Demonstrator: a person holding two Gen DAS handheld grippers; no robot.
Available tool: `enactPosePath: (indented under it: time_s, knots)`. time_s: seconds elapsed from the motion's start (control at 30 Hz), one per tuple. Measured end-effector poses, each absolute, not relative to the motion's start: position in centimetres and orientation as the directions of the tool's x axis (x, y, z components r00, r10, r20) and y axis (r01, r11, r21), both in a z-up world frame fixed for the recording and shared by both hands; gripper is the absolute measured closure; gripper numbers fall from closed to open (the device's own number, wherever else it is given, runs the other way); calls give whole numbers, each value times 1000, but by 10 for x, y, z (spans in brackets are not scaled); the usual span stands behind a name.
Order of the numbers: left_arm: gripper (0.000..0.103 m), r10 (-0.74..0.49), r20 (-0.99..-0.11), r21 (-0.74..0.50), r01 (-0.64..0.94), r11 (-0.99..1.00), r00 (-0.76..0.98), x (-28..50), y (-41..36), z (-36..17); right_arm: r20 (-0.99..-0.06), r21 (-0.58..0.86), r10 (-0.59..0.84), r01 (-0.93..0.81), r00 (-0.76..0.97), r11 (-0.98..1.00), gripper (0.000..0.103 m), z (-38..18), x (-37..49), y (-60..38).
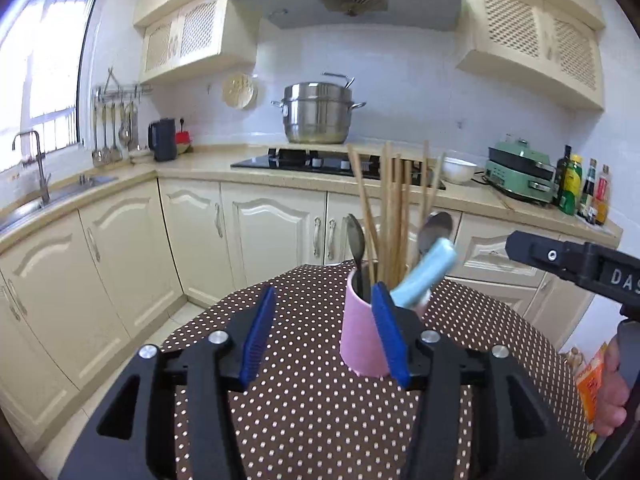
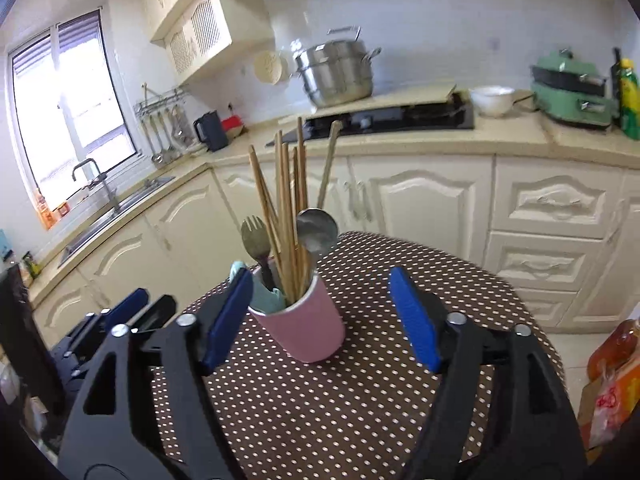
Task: Organize utensils
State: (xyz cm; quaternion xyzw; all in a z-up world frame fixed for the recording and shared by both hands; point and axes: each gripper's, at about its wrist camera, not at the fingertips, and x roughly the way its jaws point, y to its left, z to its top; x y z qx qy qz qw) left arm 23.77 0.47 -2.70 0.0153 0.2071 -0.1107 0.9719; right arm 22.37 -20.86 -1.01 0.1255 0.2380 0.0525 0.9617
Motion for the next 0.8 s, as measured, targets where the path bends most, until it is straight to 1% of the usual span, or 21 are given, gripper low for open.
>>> enactPosePath:
  time_s: [0.17, 0.27, 0.43, 0.53, 0.7, 0.77, 0.8]
  knots:
    - [43, -196, -393, -16, 206, 978, 898, 205, 4, -36, -429, 259, 163, -52, 889, 965, 26, -26, 194, -207]
    - [42, -188, -395, -14, 199, 980, 899, 186, 2, -45, -414, 261, 171, -63, 894, 963, 25, -36, 174, -205]
    - [42, -182, -380, -10, 193, 981, 907, 160, 0, -54, -369, 242, 139, -50, 919, 969, 21, -49, 138, -200]
    - [41, -179, -359, -18, 185, 983, 916, 143, 4, -56, -339, 208, 111, -40, 934, 977, 21, -50, 119, -194]
    - [39, -172, -324, -5, 180, 984, 930, 113, 6, -53, -281, 98, 81, -55, 956, 994, 19, -45, 86, -176]
    - [34, -178, -307, 6, 189, 982, 935, 100, 5, -48, -267, 77, 88, -70, 960, 995, 19, -43, 75, -171]
    - [34, -182, -301, 11, 194, 981, 936, 95, 5, -46, -264, 69, 97, -82, 960, 994, 19, -42, 70, -169]
